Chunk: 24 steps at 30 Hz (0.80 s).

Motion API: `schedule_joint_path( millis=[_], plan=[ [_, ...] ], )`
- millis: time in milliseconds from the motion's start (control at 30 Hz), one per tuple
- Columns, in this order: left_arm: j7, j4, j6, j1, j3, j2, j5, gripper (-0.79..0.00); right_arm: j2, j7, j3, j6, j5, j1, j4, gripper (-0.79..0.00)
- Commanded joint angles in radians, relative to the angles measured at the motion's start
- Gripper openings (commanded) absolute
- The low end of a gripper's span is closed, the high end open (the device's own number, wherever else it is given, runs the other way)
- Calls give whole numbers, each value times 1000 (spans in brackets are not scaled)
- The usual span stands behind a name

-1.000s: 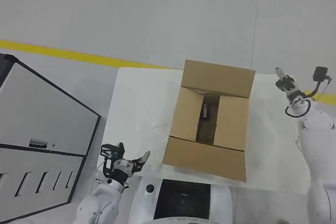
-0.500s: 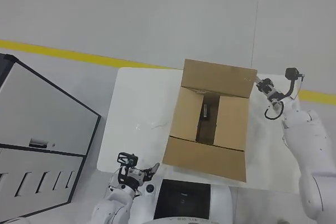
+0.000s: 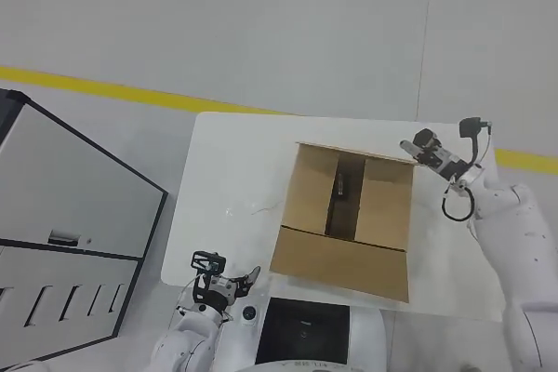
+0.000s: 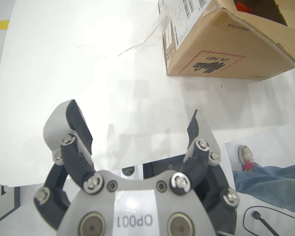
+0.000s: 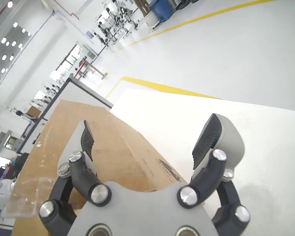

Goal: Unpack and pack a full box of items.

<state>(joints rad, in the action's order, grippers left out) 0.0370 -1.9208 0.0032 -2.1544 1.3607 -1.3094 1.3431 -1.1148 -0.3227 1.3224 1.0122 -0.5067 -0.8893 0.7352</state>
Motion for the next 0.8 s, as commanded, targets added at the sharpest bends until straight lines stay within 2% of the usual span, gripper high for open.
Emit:
schedule_joint_path(
  millis=[0,233,367,633,767],
  plan=[
    [0,0,0,0,0,0,0,0,16,22,-2,0,-10,-56,99,0],
    [0,0,0,0,0,0,0,0,57,-20,-32,0,102,-174,346,0],
    [0,0,0,0,0,0,0,0,74,-73,-61,0,239,-217,434,0],
    [0,0,0,0,0,0,0,0,80,-296,-163,-2,655,-199,382,0],
    [0,0,0,0,0,0,0,0,79,-424,-200,-69,819,-167,334,0]
  ],
)
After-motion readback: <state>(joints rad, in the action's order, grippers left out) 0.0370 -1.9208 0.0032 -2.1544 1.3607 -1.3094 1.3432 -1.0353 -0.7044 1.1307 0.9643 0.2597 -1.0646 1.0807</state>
